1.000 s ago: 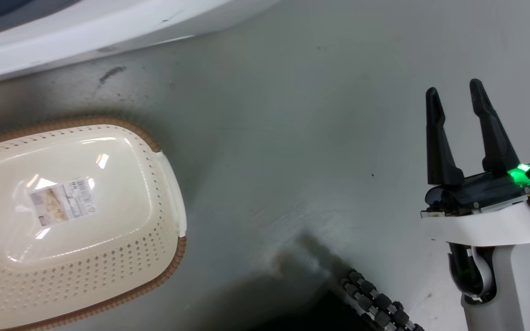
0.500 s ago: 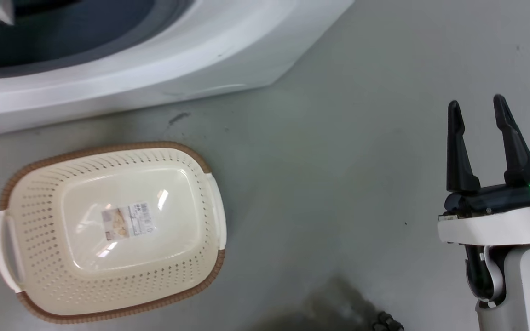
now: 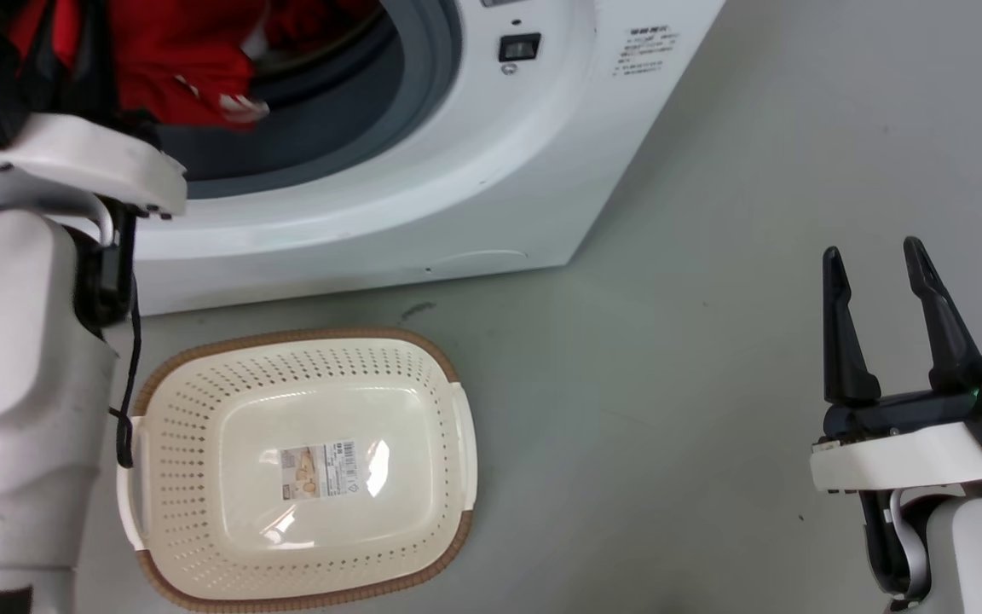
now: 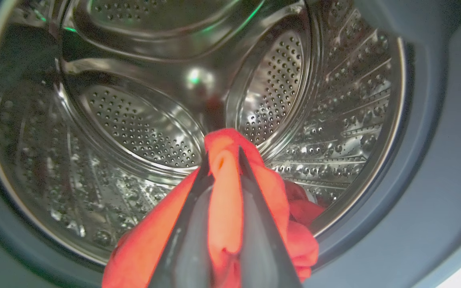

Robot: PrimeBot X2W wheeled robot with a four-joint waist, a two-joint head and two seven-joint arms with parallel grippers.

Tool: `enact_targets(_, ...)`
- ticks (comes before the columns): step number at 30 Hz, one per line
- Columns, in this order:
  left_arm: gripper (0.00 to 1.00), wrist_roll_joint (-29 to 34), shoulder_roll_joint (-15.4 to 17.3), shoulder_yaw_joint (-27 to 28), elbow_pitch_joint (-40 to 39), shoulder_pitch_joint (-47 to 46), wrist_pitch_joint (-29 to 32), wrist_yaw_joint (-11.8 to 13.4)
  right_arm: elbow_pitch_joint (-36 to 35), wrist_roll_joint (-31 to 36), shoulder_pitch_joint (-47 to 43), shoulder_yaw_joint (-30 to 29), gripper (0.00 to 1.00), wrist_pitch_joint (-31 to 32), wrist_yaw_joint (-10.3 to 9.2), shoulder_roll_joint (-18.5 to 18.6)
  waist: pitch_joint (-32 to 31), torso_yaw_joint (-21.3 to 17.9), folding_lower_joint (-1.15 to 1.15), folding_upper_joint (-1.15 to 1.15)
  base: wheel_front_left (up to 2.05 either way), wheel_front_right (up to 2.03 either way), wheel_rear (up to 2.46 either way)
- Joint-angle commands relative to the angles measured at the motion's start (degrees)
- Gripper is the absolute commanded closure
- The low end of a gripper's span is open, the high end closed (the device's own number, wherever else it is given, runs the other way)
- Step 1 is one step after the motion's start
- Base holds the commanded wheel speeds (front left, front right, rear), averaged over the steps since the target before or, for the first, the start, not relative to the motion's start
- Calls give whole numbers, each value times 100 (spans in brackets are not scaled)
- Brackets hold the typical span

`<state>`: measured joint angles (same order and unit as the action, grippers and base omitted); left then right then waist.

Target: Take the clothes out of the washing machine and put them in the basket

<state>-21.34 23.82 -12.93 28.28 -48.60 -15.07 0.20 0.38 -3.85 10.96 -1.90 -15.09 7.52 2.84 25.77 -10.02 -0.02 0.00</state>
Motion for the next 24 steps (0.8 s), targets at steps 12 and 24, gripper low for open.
enact_targets(12, 100, 824, -951, 548, -2142, 1899, -14, -450, 181, 197, -321, -238, 0, -12, -5, 4, -823, 663, 2, 0, 0, 0, 0)
enact_targets(24, 100, 978, -1188, 381, -1954, 3149, -15, -718, 94, 366, -314, -324, 0, -12, -5, 5, -670, 900, 2, 0, 0, 0, 0)
